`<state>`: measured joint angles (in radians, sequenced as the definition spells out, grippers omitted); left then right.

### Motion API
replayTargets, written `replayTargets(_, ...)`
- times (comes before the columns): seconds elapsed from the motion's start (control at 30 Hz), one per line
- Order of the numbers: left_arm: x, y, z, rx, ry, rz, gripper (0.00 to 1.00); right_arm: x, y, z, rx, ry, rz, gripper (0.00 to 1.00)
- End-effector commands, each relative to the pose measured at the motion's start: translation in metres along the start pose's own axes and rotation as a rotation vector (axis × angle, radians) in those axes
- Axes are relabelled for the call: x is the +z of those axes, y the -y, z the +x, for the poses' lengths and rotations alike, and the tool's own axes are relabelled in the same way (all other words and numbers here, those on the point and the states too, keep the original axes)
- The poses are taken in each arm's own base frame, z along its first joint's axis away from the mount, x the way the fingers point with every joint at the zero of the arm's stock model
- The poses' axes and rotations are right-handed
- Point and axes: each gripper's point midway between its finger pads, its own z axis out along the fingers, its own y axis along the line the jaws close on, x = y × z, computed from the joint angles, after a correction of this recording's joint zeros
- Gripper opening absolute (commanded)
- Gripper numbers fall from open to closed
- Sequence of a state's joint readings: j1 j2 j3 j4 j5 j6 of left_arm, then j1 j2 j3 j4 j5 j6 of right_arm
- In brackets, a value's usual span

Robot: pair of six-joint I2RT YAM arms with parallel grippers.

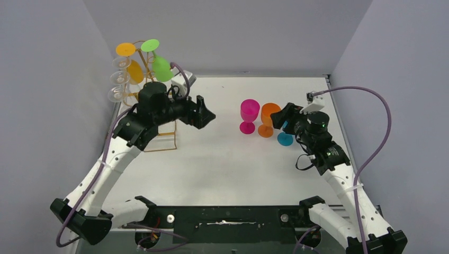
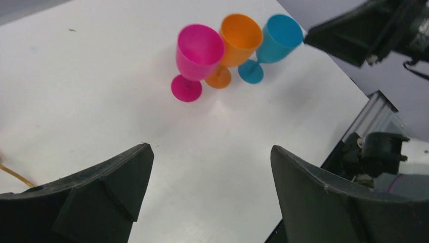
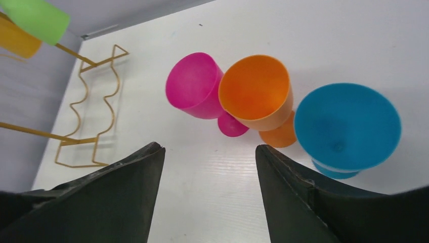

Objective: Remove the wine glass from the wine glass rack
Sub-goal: Pick up the wine glass from the wine rack.

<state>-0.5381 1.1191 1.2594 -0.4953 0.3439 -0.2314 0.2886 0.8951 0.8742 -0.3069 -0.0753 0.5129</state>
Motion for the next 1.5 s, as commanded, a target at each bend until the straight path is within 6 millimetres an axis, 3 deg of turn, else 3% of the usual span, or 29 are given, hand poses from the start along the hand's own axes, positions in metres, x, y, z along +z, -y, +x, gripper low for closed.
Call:
replayTargets(0.0, -0.01, -0.025, -0.062, 0.048, 0.08, -0.122, 0.87, -0.018, -0.038, -0.022, 0.124, 0.114, -0.202, 0.71)
replayTargets(0.17, -0.025, -0.079, -0.123, -0.043, 0.202, -0.2, 0.88, -0.034, -0.059, -0.026, 0.155, 0.17, -0.341, 0.85)
replayTargets(0.33, -0.056, -0.132, -0.176, -0.14, 0.377, -0.263, 0.85, -0.033, -0.064, -0.02, 0.186, 0.142, -0.37, 0.88)
replayTargets(0.43, -0.072, -0.163, -0.192, -0.206, 0.452, -0.283, 0.83, -0.031, -0.067, -0.017, 0.19, 0.111, -0.386, 0.89)
replayTargets(0.6, -0.081, -0.219, -0.202, -0.292, 0.502, -0.466, 0.8, -0.025, -0.071, -0.014, 0.213, 0.072, -0.389, 0.89)
replayTargets(0.87, -0.07, -0.272, -0.206, -0.432, 0.541, -0.586, 0.76, -0.023, -0.075, -0.017, 0.231, 0.073, -0.398, 0.9)
replayTargets(1.13, -0.061, -0.299, -0.214, -0.544, 0.603, -0.621, 0.68, -0.019, -0.073, -0.014, 0.252, 0.065, -0.388, 0.9)
replayTargets(1.3, -0.053, -0.321, -0.202, -0.655, 0.625, -0.688, 0.64, -0.019, -0.074, -0.013, 0.269, 0.062, -0.391, 0.9)
replayTargets(1.47, -0.034, -0.324, -0.198, -0.687, 0.602, -0.685, 0.6, -0.019, -0.077, -0.015, 0.275, 0.057, -0.4, 0.9)
